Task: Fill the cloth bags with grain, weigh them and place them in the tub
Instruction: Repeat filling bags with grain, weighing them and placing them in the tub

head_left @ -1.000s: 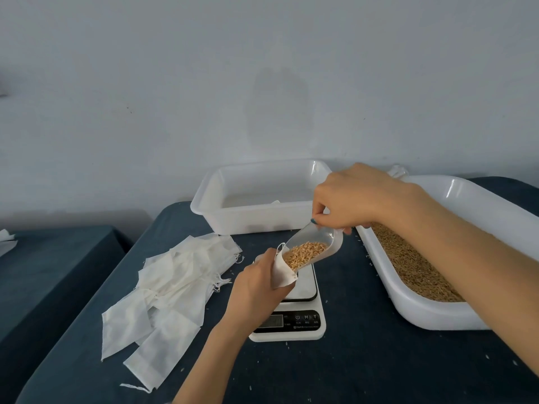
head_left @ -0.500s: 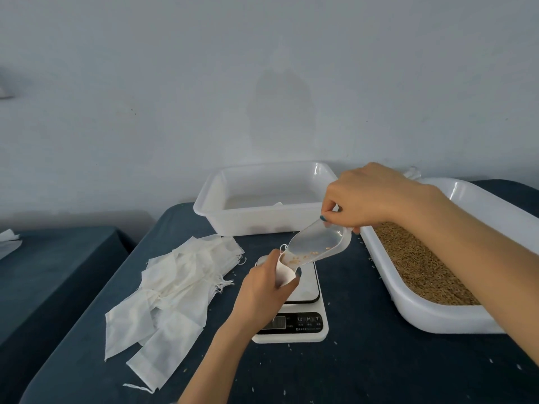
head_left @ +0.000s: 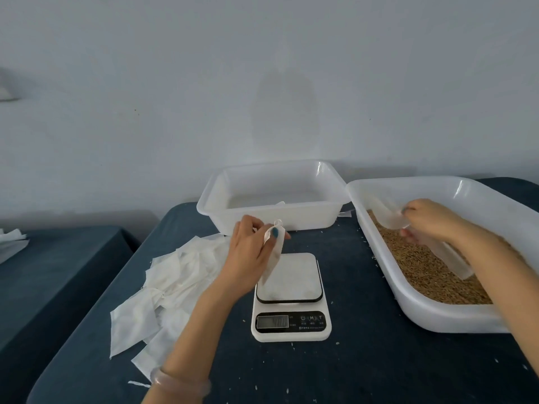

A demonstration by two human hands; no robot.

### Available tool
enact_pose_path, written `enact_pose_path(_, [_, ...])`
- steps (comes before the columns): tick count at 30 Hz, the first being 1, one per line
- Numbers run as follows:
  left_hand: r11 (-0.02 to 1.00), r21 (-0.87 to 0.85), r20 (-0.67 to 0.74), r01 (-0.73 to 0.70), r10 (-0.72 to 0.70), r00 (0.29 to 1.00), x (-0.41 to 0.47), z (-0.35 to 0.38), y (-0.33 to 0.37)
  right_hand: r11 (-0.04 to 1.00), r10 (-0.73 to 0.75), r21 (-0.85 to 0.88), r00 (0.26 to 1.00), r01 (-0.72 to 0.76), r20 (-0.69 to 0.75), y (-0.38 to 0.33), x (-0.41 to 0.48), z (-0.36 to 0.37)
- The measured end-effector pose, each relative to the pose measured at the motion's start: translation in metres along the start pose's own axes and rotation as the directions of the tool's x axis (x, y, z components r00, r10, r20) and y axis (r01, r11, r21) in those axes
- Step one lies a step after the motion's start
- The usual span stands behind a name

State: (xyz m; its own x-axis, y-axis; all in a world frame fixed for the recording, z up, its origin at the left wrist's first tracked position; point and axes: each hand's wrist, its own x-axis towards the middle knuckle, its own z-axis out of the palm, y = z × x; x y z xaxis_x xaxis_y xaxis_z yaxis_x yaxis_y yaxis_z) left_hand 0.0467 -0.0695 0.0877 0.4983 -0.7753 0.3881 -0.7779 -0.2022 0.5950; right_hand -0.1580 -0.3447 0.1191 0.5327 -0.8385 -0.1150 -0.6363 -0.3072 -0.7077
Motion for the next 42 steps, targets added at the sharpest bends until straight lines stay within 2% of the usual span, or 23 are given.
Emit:
enact_pose_path(2, [0.993,-0.114,0.045,0.029,-0.024,0.999,0.007,-0.004,0.004,0.961,0.068,-0.267,0.997,-0.079,-0.048,0.009,0.003,-0.003])
enact_pose_path(4, [0.976,-0.218,0.01,0.021,-0.02,1.0,0.012,-0.003,0.007,0.84,0.099,-0.528,0.992,-0.123,-0.074,0.015,0.002,0.0])
enact_pose_path(5, [0.965,-0.264,-0.019,0.012,-0.018,1.0,0.013,0.0,0.008,0.796,0.107,-0.59,0.991,-0.133,-0.079,0.017,0.002,0.003])
enact_pose_path(7, [0.953,-0.302,-0.042,0.015,-0.029,0.999,0.014,0.01,0.009,0.756,0.131,-0.639,0.989,-0.142,-0.065,0.023,0.003,0.008])
enact_pose_path(10, [0.973,-0.208,0.009,0.103,-0.103,0.995,0.012,0.03,-0.004,0.738,0.131,-0.663,0.99,-0.126,-0.043,0.028,0.004,0.009])
enact_pose_path(13, [0.979,-0.085,0.029,0.187,-0.185,0.982,0.005,0.042,-0.026,0.716,0.072,-0.692,0.996,-0.092,-0.059,0.028,0.002,0.005])
enact_pose_path(15, [0.97,-0.057,0.006,0.238,-0.238,0.971,0.001,0.043,-0.037,0.721,-0.027,-0.691,0.995,-0.048,-0.097,0.024,-0.003,0.005])
enact_pose_path(17, [0.964,-0.045,-0.026,0.264,-0.265,0.964,0.0,0.041,-0.043,0.75,-0.21,-0.66,0.961,0.04,-0.181,0.011,-0.012,0.009])
enact_pose_path(19, [0.962,-0.06,-0.07,0.265,-0.269,0.961,-0.001,0.041,-0.047,0.782,-0.418,-0.589,0.872,0.203,-0.254,-0.008,-0.026,0.019])
enact_pose_path(21, [0.955,-0.114,-0.106,0.274,-0.286,0.952,-0.002,0.04,-0.05,0.791,-0.563,-0.456,0.777,0.409,-0.28,-0.029,-0.045,0.033])
enact_pose_path(23, [0.945,-0.151,-0.138,0.291,-0.312,0.94,-0.004,0.04,-0.055,0.777,-0.626,-0.274,0.739,0.567,-0.248,-0.045,-0.068,0.054])
enact_pose_path(25, [0.939,-0.162,-0.183,0.305,-0.332,0.925,-0.005,0.041,-0.059,0.772,-0.635,-0.095,0.753,0.629,-0.174,-0.049,-0.082,0.084])
enact_pose_path(28, [0.94,-0.155,-0.273,0.305,-0.337,0.901,-0.009,0.042,-0.062,0.809,-0.584,0.008,0.805,0.588,-0.107,-0.033,-0.081,0.128])
enact_pose_path(32, [0.945,-0.165,-0.36,0.282,-0.324,0.875,-0.015,0.041,-0.066,0.878,-0.382,0.211,0.895,0.43,-0.231,0.007,-0.064,0.158])
enact_pose_path(35, [0.943,-0.141,-0.372,0.302,-0.333,0.867,-0.018,0.042,-0.068,0.874,-0.263,0.342,0.927,0.346,-0.268,0.023,-0.055,0.164])
enact_pose_path(42, [0.948,-0.101,-0.345,0.301,-0.317,0.884,-0.02,0.044,-0.072,0.882,-0.276,0.314,0.925,0.351,-0.26,0.03,-0.049,0.168])
